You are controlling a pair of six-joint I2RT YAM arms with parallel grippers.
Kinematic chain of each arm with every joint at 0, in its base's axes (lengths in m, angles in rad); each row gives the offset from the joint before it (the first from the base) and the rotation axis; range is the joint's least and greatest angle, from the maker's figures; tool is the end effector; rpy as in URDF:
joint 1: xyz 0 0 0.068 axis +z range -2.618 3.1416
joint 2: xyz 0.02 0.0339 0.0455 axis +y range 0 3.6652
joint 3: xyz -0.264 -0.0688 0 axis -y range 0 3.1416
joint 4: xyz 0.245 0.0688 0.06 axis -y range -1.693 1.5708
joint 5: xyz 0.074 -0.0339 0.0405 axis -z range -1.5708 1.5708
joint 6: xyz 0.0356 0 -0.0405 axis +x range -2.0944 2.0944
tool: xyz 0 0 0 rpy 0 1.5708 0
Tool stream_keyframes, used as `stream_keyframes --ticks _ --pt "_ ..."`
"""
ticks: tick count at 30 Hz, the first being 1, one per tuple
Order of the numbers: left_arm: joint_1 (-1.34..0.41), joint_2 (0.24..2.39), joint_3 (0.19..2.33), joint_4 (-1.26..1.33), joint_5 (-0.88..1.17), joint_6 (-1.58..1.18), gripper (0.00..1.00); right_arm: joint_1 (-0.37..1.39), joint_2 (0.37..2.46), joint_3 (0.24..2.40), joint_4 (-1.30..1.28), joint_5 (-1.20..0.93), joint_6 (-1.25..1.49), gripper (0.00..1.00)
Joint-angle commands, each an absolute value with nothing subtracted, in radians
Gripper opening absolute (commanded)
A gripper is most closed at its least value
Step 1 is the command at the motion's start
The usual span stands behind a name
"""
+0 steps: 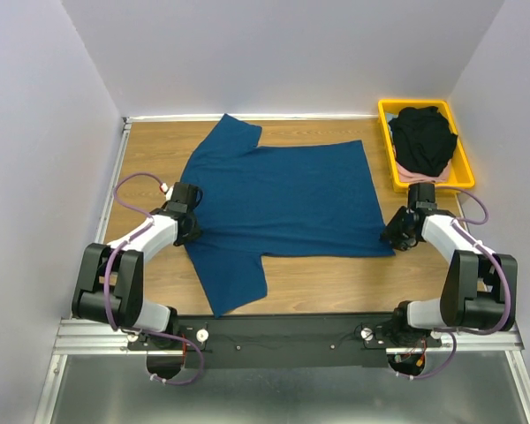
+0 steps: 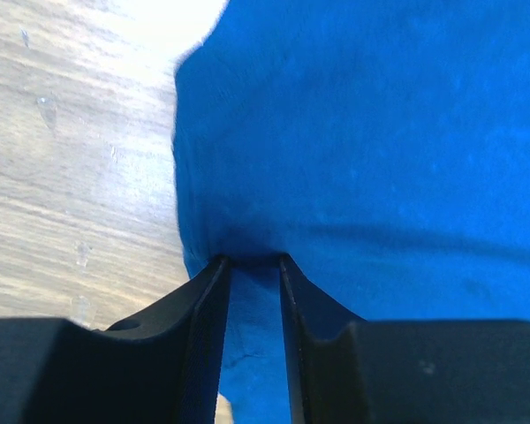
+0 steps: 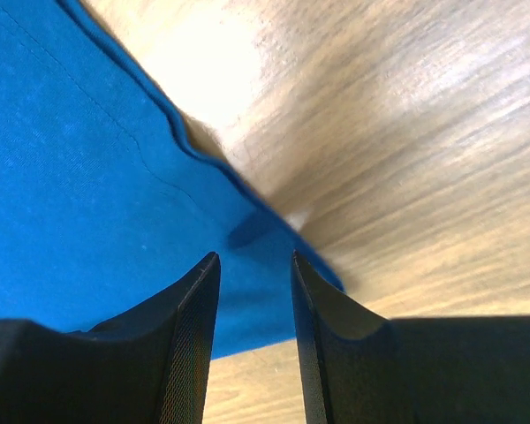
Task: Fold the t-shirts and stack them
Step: Flatten the tshirt out
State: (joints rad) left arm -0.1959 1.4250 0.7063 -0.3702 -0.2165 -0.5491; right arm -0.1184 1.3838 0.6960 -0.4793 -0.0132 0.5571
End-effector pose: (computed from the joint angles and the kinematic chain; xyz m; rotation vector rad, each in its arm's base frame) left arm 0.2526 -0.0423 0.1622 -0.5284 2.5632 0.0309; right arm 0.2397 -0.0280 0.1629 0.9068 2.5930 0.1400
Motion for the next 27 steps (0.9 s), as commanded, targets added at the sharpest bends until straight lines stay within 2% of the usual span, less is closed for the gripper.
stream_keyframes --ticks 1,10,16,22,27 --pt "-0.186 1.385 0.704 -0.437 -0.173 -0.566 0.37 -0.129 1.330 0.686 -0.541 -0.031 0.509 0.45" --pt "-0.181 1.313 0.713 -0.500 -0.153 -0.583 0.38 -0.126 1.278 0.752 -0.592 -0.101 0.439 0.45" --pt "-0.181 1.302 0.860 -0.456 -0.253 -0.531 0.50 -0.016 1.347 0.845 -0.552 -0.080 0.406 0.45" --pt "-0.183 1.509 0.971 -0.321 -0.226 -0.460 0.53 0.109 1.491 0.966 -0.463 -0.029 0.428 0.45" --pt "-0.181 1.678 1.060 -0.264 -0.215 -0.443 0.47 0.120 1.614 1.051 -0.402 -0.005 0.405 0.45"
